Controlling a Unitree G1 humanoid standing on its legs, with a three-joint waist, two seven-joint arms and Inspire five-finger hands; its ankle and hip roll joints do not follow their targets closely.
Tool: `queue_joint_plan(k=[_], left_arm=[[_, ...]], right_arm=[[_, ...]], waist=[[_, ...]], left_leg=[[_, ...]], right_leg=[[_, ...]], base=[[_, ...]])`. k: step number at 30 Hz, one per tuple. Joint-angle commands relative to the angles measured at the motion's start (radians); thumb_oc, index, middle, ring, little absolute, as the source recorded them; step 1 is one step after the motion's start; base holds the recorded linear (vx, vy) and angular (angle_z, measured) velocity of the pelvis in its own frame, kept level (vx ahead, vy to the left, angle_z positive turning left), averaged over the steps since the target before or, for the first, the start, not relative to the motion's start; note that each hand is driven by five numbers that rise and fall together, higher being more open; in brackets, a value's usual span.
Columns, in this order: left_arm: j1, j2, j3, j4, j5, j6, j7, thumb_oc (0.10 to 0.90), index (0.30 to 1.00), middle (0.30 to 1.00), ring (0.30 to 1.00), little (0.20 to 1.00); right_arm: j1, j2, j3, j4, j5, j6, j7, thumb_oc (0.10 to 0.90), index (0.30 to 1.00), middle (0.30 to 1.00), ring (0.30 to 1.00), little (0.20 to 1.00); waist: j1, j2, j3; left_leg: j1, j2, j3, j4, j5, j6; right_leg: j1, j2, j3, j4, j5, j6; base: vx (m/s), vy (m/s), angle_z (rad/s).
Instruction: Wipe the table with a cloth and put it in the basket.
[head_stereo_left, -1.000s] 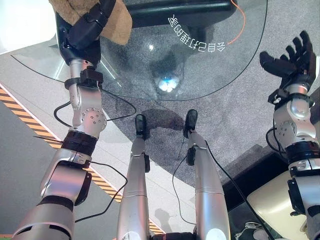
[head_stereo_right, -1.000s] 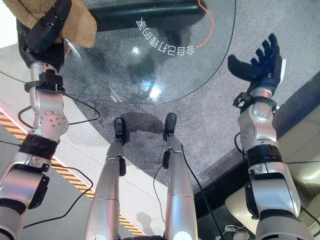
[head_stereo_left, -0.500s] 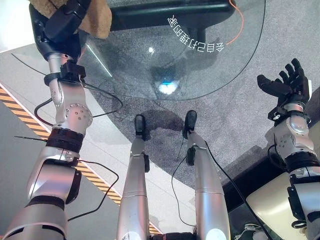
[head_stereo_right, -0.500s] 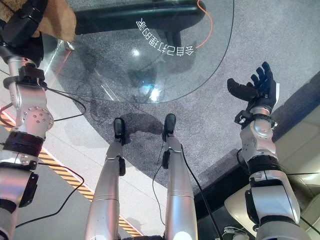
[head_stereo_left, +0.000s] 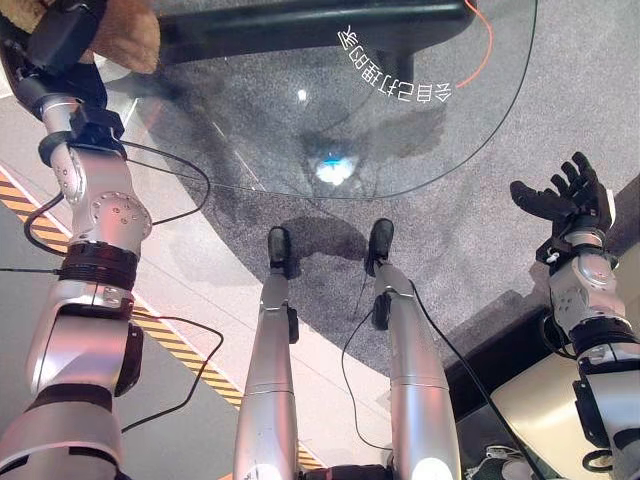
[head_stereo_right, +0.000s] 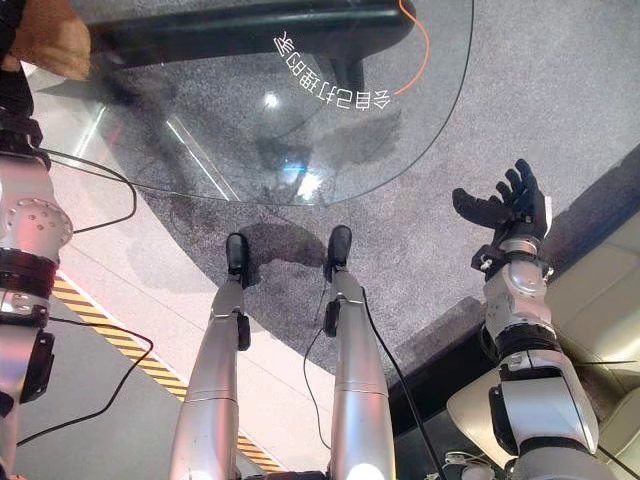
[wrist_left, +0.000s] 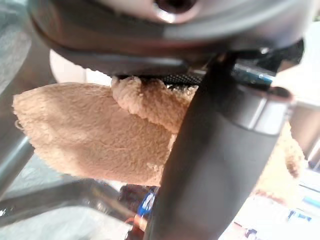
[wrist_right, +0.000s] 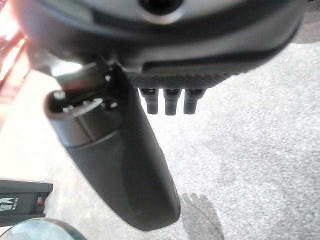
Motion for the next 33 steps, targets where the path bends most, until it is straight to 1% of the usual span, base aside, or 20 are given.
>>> queue_joint_plan(k=[1,4,6,12,17,21,26,33], left_arm=[[-0.121,0.125,0.12,-0.016,0.064,-0.164,0.004,0.1,0.3,0.3,0.3,0.2],[-0.131,0.137,0.114,0.001,0.076,-0.163,0.024,0.1,0.3,0.3,0.3,0.2],[-0.143,0.159,0.106,0.028,0.08,-0.156,0.051,0.1,0.3,0.3,0.3,0.2],[-0.15,0.187,0.104,0.101,0.09,-0.157,0.061,0.1,0.3,0.3,0.3,0.2],[-0.167,0.214,0.087,0.13,0.115,-0.157,0.098,0.1,0.3,0.3,0.3,0.2],[-0.176,0.236,0.082,0.156,0.162,-0.17,0.175,0.1,0.3,0.3,0.3,0.2],[-0.208,0.274,0.06,0.209,0.202,-0.184,0.261,0.1,0.3,0.3,0.3,0.2],[-0.259,0.3,0.031,0.263,0.245,-0.192,0.363,0.1,0.3,0.3,0.3,0.2]], right_arm=[[0.065,-0.035,-0.071,0.008,-0.016,-0.061,0.009,0.8,0.9,0.9,0.9,0.9],[0.074,-0.035,-0.07,0.024,-0.018,-0.063,0.018,0.8,0.9,0.9,0.9,0.9],[0.085,-0.036,-0.072,0.038,-0.028,-0.057,0.023,0.8,0.9,0.9,0.9,0.9],[0.108,-0.028,-0.079,0.083,-0.039,-0.057,0.04,0.8,0.9,0.9,0.9,0.9],[0.126,-0.026,-0.081,0.101,-0.035,-0.05,0.051,0.8,0.9,0.9,0.9,0.9],[0.146,-0.017,-0.082,0.102,-0.038,-0.052,0.051,0.8,0.9,0.9,0.9,0.9],[0.154,-0.025,-0.08,0.12,-0.031,-0.06,0.075,0.8,0.9,0.9,0.9,0.9],[0.149,-0.024,-0.07,0.128,-0.036,-0.06,0.078,0.8,0.9,0.9,0.9,0.9]], waist=[[0.011,0.03,-0.026],[0.011,0.027,-0.026],[0.011,0.024,-0.026],[0.01,0.013,-0.026],[0.012,0.006,-0.026],[0.012,0.001,-0.026],[0.013,-0.003,-0.026],[0.013,-0.009,-0.026]], left_leg=[[-0.03,0.023,0.051,0.122,-0.059,0.037],[-0.033,0.023,0.05,0.126,-0.059,0.038],[-0.031,0.024,0.049,0.128,-0.06,0.038],[-0.028,0.023,0.045,0.135,-0.062,0.041],[-0.037,0.023,0.041,0.142,-0.064,0.043],[-0.04,0.022,0.038,0.143,-0.063,0.045],[-0.047,0.021,0.034,0.147,-0.062,0.045],[-0.048,0.022,0.034,0.149,-0.062,0.045]], right_leg=[[0.069,0.042,0.043,0.06,-0.1,-0.002],[0.069,0.041,0.041,0.06,-0.1,-0.004],[0.074,0.043,0.04,0.059,-0.1,-0.004],[0.08,0.049,0.036,0.06,-0.1,-0.008],[0.075,0.052,0.035,0.068,-0.101,-0.01],[0.073,0.056,0.034,0.07,-0.1,-0.01],[0.068,0.058,0.033,0.076,-0.102,-0.011],[0.072,0.058,0.032,0.074,-0.101,-0.01]], base=[[0.0,0.0,0.0],[0.0,0.0,0.0],[0.01,0.017,0.0],[0.01,0.016,0.0],[0.01,0.006,0.03],[0.0,0.007,0.03],[0.0,0.006,0.0],[0.0,0.0,0.0]])
